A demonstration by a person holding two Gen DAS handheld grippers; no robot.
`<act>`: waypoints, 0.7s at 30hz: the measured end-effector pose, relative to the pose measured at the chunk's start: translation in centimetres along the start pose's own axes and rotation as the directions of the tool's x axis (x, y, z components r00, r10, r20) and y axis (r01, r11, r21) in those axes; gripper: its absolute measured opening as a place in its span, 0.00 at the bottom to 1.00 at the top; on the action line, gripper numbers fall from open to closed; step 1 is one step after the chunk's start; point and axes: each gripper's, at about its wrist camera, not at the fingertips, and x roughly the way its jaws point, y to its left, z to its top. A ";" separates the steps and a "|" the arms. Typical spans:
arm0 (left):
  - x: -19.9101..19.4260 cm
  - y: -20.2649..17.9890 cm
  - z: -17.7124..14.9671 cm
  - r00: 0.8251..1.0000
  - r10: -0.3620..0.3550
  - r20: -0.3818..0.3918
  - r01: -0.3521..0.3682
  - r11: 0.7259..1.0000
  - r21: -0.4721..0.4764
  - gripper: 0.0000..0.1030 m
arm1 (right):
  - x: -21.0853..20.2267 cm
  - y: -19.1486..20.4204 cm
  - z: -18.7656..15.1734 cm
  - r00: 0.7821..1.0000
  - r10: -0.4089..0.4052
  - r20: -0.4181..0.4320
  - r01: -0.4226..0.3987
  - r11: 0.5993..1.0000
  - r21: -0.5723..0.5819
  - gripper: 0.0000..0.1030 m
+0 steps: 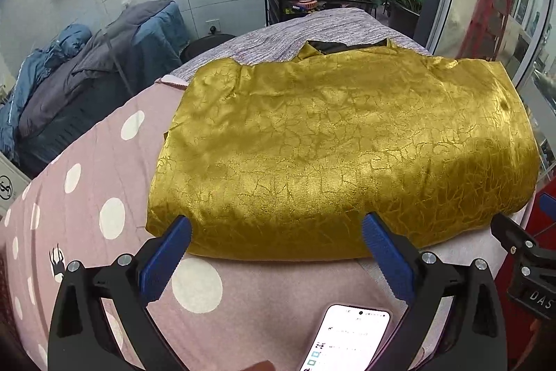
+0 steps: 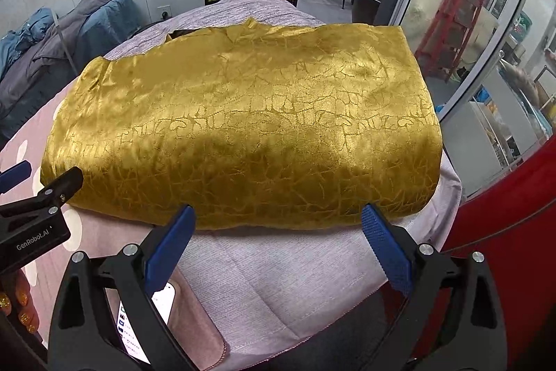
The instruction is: Fold large clothes
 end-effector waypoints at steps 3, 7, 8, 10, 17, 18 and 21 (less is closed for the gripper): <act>0.0 0.0 0.0 1.000 0.005 0.000 -0.005 1.000 0.002 0.94 | 0.1 0.0 0.0 1.000 0.003 -0.002 -0.003 1.000 -0.001 0.92; 0.1 0.0 -0.1 1.000 0.013 -0.005 -0.013 1.000 0.006 0.94 | 0.2 0.1 -0.1 1.000 0.007 -0.004 -0.007 1.000 -0.002 0.92; 0.1 -0.1 -0.2 1.000 0.013 -0.007 -0.013 1.000 0.008 0.94 | 0.2 0.1 -0.1 1.000 0.007 -0.005 -0.007 1.000 -0.003 0.92; 0.1 -0.1 -0.2 1.000 0.013 -0.011 -0.013 1.000 0.010 0.94 | 0.2 0.2 -0.2 1.000 0.007 -0.007 -0.007 1.000 -0.006 0.92; 0.4 -0.2 -0.4 0.999 0.022 -0.027 -0.022 1.000 0.016 0.94 | 0.3 0.3 -0.3 1.000 0.006 -0.012 -0.006 1.000 -0.011 0.92; 0.5 -0.1 -0.4 0.999 0.026 -0.028 -0.025 1.000 0.015 0.94 | 0.3 0.3 -0.3 1.000 0.006 -0.013 -0.006 1.000 -0.012 0.92; 0.6 0.1 -0.4 0.998 0.041 -0.038 -0.040 0.999 0.008 0.94 | 0.3 0.4 -0.4 1.000 0.005 -0.014 -0.005 1.000 -0.014 0.92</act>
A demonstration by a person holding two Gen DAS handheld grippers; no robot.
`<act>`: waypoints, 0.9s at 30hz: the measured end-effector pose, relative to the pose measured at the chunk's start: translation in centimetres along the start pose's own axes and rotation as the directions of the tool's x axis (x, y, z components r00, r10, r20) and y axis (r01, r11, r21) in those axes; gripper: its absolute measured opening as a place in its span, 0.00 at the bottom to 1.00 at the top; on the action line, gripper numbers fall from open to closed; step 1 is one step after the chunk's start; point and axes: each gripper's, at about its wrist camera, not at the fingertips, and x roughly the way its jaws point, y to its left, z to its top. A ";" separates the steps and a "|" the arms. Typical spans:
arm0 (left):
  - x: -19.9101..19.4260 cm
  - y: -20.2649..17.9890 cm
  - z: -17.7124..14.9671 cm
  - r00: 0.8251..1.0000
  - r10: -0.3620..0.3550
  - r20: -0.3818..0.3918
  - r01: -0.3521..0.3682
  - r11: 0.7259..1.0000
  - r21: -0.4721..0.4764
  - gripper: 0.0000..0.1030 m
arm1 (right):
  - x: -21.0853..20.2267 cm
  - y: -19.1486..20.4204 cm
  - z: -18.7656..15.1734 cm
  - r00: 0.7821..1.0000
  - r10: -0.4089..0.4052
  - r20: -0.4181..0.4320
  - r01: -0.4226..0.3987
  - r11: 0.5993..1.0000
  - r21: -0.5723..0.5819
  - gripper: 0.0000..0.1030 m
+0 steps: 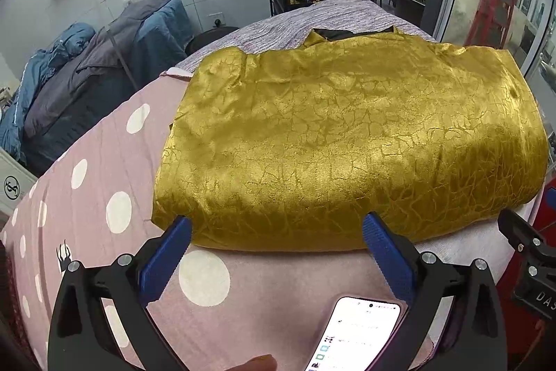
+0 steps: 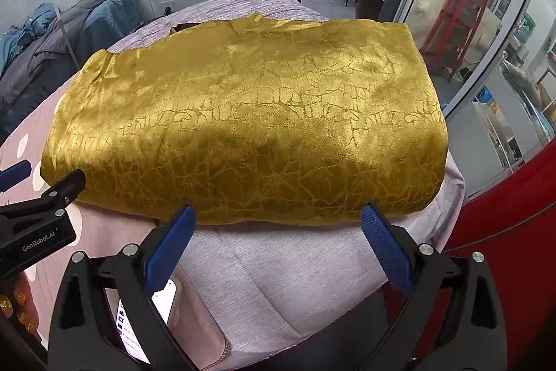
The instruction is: Fold large clothes
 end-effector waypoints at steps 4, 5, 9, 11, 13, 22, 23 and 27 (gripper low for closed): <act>0.0 0.3 0.0 1.000 -0.019 -0.010 0.019 1.000 -0.017 0.94 | 0.1 0.2 -0.1 1.000 -0.001 -0.002 0.001 1.000 -0.007 0.92; 0.0 0.2 0.0 1.000 -0.019 -0.014 0.019 1.000 -0.016 0.94 | 0.2 0.3 -0.1 1.000 -0.002 -0.003 0.002 1.000 -0.009 0.92; 0.0 0.0 0.0 1.000 -0.017 -0.015 0.017 1.000 0.001 0.94 | 0.1 0.4 -0.1 1.000 -0.006 0.000 0.006 1.000 -0.017 0.92; 0.0 -0.1 0.0 1.000 -0.024 -0.019 0.024 1.000 0.002 0.94 | 0.1 0.4 -0.1 1.000 -0.007 0.000 0.007 1.000 -0.017 0.92; 0.0 -0.2 -0.1 0.999 -0.027 -0.019 0.027 1.000 0.006 0.94 | 0.1 0.4 -0.1 1.000 -0.008 0.000 0.008 1.000 -0.015 0.92; 0.0 -0.3 0.0 0.999 -0.032 -0.023 0.032 0.999 0.009 0.94 | 0.0 0.5 -0.1 1.000 -0.010 -0.001 0.010 1.000 -0.018 0.92; -0.1 -0.3 0.0 0.999 -0.032 -0.022 0.032 0.999 0.010 0.94 | 0.0 0.5 -0.1 1.000 -0.010 -0.001 0.010 1.000 -0.020 0.92; -0.4 -0.4 0.0 1.000 -0.028 0.001 0.028 0.999 0.017 0.94 | 0.0 0.6 -0.1 1.000 -0.012 -0.002 0.012 1.000 -0.025 0.92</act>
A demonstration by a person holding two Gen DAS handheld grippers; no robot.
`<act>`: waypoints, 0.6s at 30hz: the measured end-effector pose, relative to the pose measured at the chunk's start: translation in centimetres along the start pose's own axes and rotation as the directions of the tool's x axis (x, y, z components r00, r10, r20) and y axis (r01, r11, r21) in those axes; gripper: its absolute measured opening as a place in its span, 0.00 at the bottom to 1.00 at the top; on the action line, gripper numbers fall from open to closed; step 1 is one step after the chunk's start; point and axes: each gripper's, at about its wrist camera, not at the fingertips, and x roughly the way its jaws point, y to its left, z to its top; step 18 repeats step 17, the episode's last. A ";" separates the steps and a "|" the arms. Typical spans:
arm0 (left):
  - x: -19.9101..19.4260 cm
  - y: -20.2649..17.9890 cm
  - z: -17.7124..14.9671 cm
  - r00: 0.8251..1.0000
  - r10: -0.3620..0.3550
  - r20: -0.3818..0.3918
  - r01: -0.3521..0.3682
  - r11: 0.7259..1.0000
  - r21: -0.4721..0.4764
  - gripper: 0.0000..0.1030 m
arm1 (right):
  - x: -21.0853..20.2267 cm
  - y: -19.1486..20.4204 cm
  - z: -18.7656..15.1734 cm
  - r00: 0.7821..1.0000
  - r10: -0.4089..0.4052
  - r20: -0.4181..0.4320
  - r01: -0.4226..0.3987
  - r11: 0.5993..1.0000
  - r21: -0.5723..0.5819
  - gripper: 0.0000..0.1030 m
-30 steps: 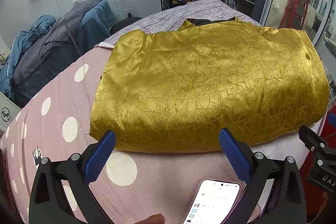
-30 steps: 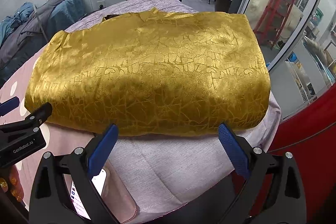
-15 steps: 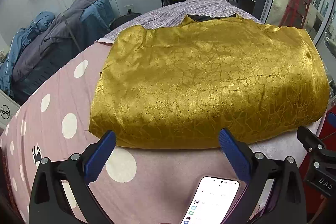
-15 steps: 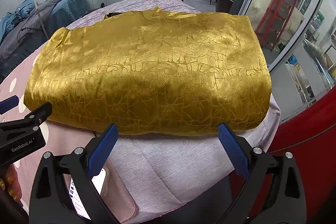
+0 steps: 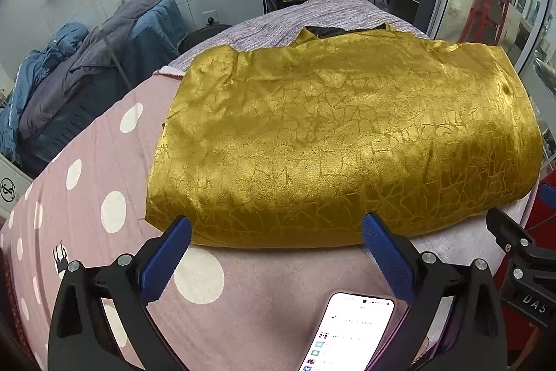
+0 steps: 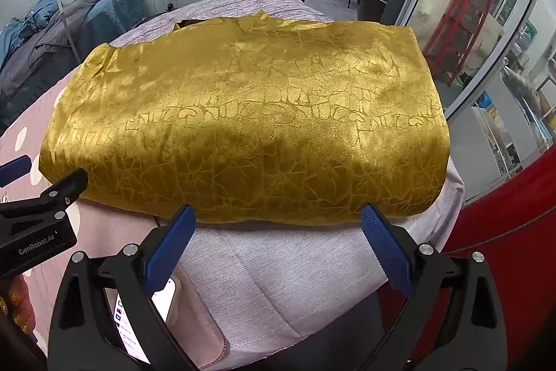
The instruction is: Fold large clothes
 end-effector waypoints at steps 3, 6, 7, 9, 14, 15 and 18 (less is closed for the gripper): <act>-0.2 -0.2 -0.1 1.000 0.013 0.010 -0.013 1.000 0.013 0.94 | -0.1 0.1 0.0 1.000 -0.003 0.001 0.003 1.000 -0.003 0.92; 0.1 -0.2 -0.2 1.000 0.008 -0.004 -0.008 1.000 0.009 0.94 | -0.1 0.0 -0.1 1.000 -0.003 0.001 0.003 1.000 0.001 0.92; 0.2 -0.2 -0.1 1.000 0.008 -0.008 -0.008 1.000 0.008 0.94 | -0.1 0.1 -0.1 1.000 -0.003 0.001 0.003 1.000 0.001 0.92; 0.3 -0.2 -0.1 1.000 0.001 -0.018 -0.001 1.000 0.011 0.94 | -0.1 0.1 -0.1 1.000 -0.004 0.002 0.004 1.000 0.000 0.92; 0.0 0.1 0.2 1.000 -0.025 -0.012 0.025 1.000 -0.017 0.94 | -0.1 0.1 -0.1 1.000 -0.005 0.002 0.005 1.000 0.000 0.92; 0.0 0.1 0.2 1.000 -0.026 -0.013 0.026 1.000 -0.014 0.94 | -0.1 0.1 -0.2 1.000 -0.005 0.002 0.005 1.000 0.000 0.92; 0.0 0.1 0.2 1.000 -0.018 -0.014 0.017 1.000 -0.009 0.94 | -0.1 0.1 -0.2 1.000 -0.005 0.002 0.005 1.000 0.000 0.92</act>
